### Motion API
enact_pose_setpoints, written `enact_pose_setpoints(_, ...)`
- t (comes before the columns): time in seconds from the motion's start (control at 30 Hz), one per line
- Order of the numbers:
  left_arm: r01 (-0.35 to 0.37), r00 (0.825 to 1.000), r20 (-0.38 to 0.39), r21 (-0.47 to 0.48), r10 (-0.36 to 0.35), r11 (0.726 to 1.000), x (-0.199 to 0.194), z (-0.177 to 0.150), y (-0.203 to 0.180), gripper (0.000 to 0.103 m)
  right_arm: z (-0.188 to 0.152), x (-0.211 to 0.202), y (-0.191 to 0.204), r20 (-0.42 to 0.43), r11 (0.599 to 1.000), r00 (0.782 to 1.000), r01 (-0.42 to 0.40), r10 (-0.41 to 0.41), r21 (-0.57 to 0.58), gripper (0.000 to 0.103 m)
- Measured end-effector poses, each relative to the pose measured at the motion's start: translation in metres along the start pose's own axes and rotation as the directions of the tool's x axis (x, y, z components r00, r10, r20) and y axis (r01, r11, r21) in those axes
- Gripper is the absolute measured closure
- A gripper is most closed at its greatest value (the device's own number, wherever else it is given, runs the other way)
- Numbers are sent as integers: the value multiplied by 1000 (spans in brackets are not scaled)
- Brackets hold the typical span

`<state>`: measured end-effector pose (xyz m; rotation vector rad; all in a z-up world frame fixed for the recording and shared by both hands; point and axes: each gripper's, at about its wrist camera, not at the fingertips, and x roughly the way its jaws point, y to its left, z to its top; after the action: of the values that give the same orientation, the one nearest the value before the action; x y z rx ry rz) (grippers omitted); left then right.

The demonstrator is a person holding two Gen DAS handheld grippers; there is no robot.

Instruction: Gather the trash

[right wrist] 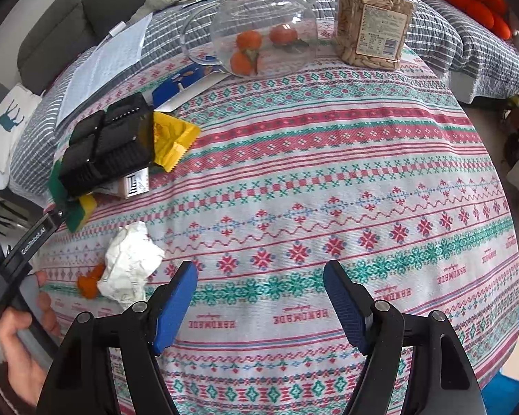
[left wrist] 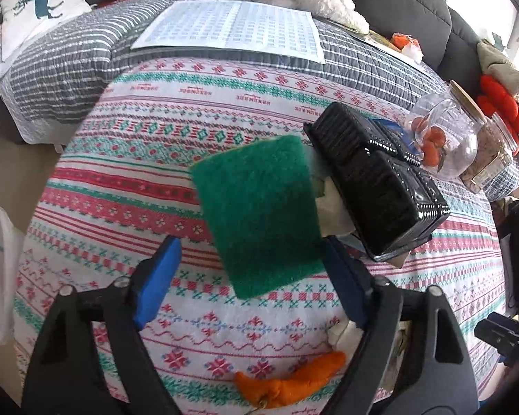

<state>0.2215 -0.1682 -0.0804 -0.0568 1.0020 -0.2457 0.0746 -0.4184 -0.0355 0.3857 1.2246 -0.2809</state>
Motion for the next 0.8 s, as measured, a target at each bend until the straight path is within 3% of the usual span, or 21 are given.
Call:
enact_pose_setpoints(0.07,13,1000,-3,5,-13,1000,1,0,-2,39,1,0,-3,-2,1000,1000,0,0,7,26)
enact_pose_setpoints(0.13,9,1000,-3,20,-9,1000,-1,0,-5,43,1,-1,-4,-1,1000,1000,0,0,12,26)
enact_pose_setpoints(0.17,3,1000,-5,27,-3,1000,-2,0,-6,55,2,-1,-4,0,1000,1000,-1,1,12,26)
enact_pose_setpoints(0.33,5,999,-31,56,-4,998,-12,-2,-2,74,1,-6,0,6,1000,1000,-13,13,9,26)
enact_pose_setpoints(0.43,24,998,-55,61,-20,998,-20,-6,3,80,-2,-9,4,12,1000,1000,-16,16,4,26)
enact_pose_setpoints(0.7,42,996,-87,97,-33,994,-37,-12,11,81,-8,-9,13,5,1000,1000,-25,25,4,26)
enact_pose_setpoints(0.73,51,994,-96,100,-42,994,-36,-13,11,78,-9,-9,15,6,1000,1000,-24,24,0,26)
enact_pose_setpoints(0.8,48,994,-103,108,-37,993,-35,-13,12,57,-9,-8,18,4,1000,1000,-24,24,-4,26)
